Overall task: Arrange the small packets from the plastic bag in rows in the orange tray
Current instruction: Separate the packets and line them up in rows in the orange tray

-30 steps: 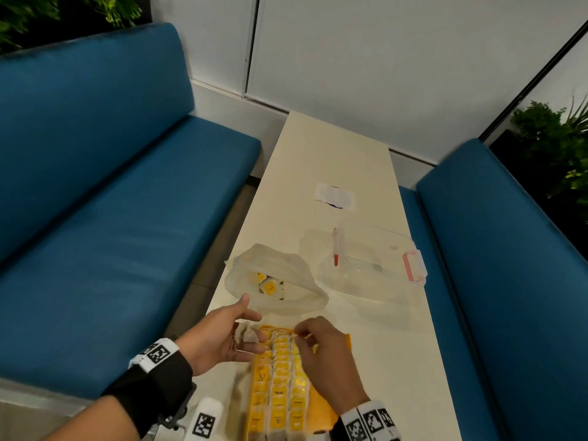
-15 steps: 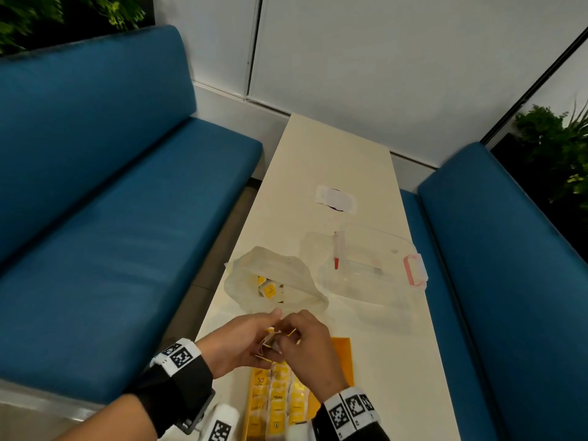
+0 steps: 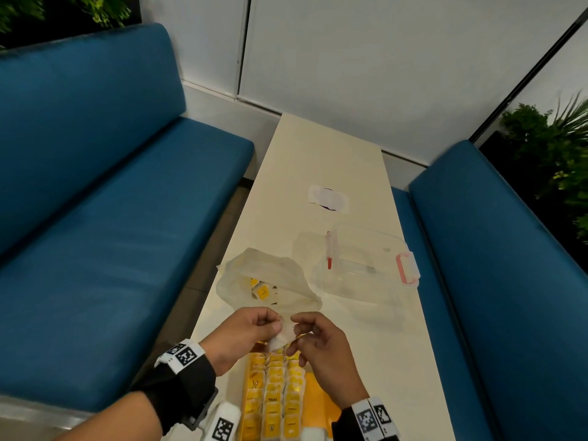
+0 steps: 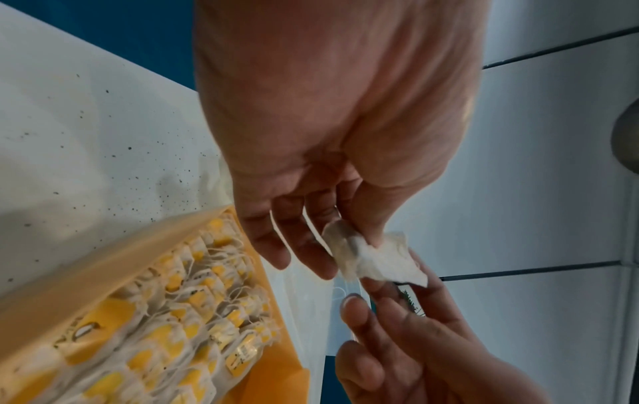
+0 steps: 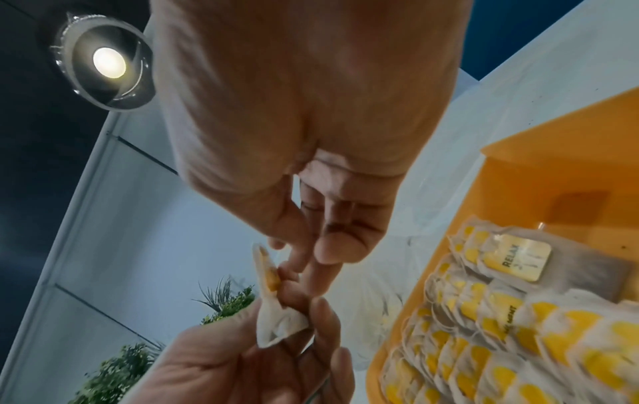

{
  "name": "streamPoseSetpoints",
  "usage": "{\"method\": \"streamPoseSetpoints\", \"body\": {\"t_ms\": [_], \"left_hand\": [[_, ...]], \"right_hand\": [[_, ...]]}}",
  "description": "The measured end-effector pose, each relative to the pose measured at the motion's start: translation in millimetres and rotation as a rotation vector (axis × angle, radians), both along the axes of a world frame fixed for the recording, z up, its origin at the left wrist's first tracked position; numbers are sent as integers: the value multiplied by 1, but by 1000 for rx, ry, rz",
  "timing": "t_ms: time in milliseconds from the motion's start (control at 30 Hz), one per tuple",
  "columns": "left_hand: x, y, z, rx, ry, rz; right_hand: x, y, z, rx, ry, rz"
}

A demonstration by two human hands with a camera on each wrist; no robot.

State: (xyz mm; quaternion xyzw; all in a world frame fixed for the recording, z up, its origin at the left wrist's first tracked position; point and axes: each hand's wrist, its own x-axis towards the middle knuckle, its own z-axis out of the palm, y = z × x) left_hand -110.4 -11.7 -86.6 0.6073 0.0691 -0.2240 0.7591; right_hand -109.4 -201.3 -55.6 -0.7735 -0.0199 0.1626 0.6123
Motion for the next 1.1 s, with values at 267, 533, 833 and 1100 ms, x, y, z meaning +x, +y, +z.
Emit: {"method": "streamPoseSetpoints", "body": {"t_ms": [267,533,833,1100], "left_hand": [[3,-12,1,28,-3,-61],[1,-7,-1,183,-264,-142],[4,-12,-7,255,-319,-33],[1,5,-18,503,-257,-13]], "right_hand": [[-2,-2,0,-13,-7,4],[8,-9,1,29,-54,-94],[5,-10,-3,172,108,-116],[16,-48,-1,-92,71,-202]]}}
